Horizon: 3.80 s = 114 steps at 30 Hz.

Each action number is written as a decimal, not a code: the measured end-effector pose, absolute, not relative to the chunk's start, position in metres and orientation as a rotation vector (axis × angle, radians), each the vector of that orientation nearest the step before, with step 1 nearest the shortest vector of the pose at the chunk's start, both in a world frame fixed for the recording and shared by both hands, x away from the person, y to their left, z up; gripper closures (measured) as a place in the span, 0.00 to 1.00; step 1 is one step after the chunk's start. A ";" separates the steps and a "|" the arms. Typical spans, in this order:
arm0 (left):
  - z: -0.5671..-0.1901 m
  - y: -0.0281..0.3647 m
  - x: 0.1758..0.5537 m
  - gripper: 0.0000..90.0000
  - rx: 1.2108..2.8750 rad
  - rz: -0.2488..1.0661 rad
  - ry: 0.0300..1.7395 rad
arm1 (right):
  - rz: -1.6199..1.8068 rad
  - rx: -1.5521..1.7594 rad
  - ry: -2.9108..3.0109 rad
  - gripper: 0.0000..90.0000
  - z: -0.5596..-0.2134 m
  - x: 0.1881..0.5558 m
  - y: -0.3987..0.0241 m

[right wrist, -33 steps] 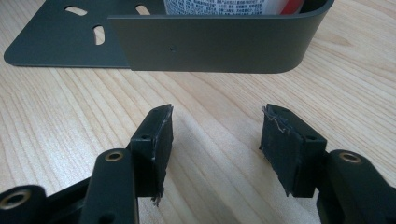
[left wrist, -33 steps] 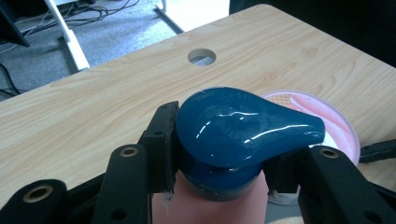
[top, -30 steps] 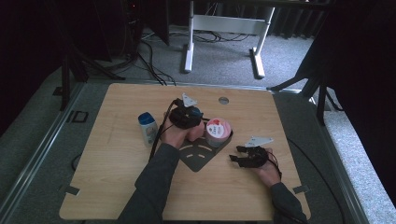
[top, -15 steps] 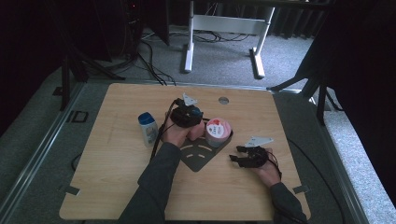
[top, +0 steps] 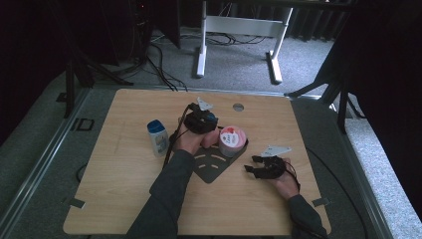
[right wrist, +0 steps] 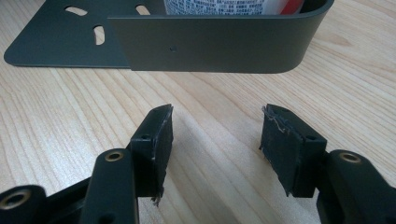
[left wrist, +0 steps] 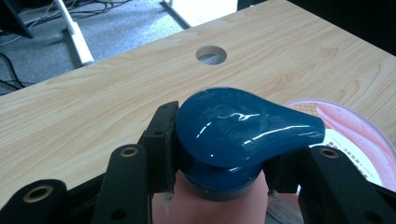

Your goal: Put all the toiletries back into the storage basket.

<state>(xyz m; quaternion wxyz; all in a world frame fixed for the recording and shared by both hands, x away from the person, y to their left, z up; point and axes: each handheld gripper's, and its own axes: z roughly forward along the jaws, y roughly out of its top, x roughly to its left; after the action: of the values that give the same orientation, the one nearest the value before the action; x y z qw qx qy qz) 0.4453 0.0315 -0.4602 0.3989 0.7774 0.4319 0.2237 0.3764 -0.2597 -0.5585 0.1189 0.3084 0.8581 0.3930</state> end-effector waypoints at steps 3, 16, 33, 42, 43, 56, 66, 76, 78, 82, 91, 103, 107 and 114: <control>-0.461 0.030 0.447 0.59 1.972 0.570 1.095 | 1.150 0.902 2.509 0.48 -0.558 0.376 -0.260; -0.462 0.029 0.449 0.59 1.950 0.562 1.124 | 1.150 0.902 2.509 0.48 -0.558 0.376 -0.260; -0.462 0.025 0.446 0.59 1.938 0.576 1.155 | 1.149 0.901 2.509 0.48 -0.558 0.376 -0.260; -0.464 0.026 0.445 0.58 1.969 0.576 1.105 | 1.148 0.902 2.508 0.48 -0.558 0.376 -0.259; -0.464 0.027 0.445 0.58 1.970 0.572 1.107 | 1.147 0.902 2.508 0.48 -0.558 0.376 -0.259; -0.461 0.031 0.440 0.41 1.980 0.561 1.097 | 1.147 0.900 2.508 0.48 -0.558 0.376 -0.259; -0.459 0.043 0.430 0.40 1.990 0.567 1.081 | 1.147 0.900 2.508 0.48 -0.559 0.376 -0.259; -0.460 0.051 0.418 0.42 2.015 0.561 1.051 | 1.148 0.901 2.509 0.48 -0.558 0.376 -0.260; -0.460 0.054 0.416 0.42 2.013 0.565 1.053 | 1.149 0.901 2.509 0.48 -0.558 0.376 -0.260; -0.459 0.060 0.412 0.43 2.009 0.554 1.049 | 1.149 0.901 2.510 0.48 -0.558 0.376 -0.260; -0.456 0.071 0.403 0.43 2.040 0.523 1.030 | 1.150 0.901 2.510 0.48 -0.558 0.376 -0.260; -0.457 0.083 0.390 0.49 2.073 0.485 0.994 | 1.149 0.899 2.509 0.48 -0.559 0.376 -0.260; -0.455 0.087 0.386 0.49 2.079 0.484 0.977 | 1.149 0.898 2.510 0.48 -0.558 0.376 -0.260; -0.450 0.095 0.378 0.51 2.082 0.465 0.967 | 1.147 0.898 2.510 0.48 -0.558 0.376 -0.259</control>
<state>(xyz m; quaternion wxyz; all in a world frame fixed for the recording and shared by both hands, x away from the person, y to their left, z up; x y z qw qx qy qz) 0.3784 0.0948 -0.4495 0.3891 0.8190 0.3801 0.1829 0.3762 -0.2595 -0.5585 0.1196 0.3072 0.8586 0.3926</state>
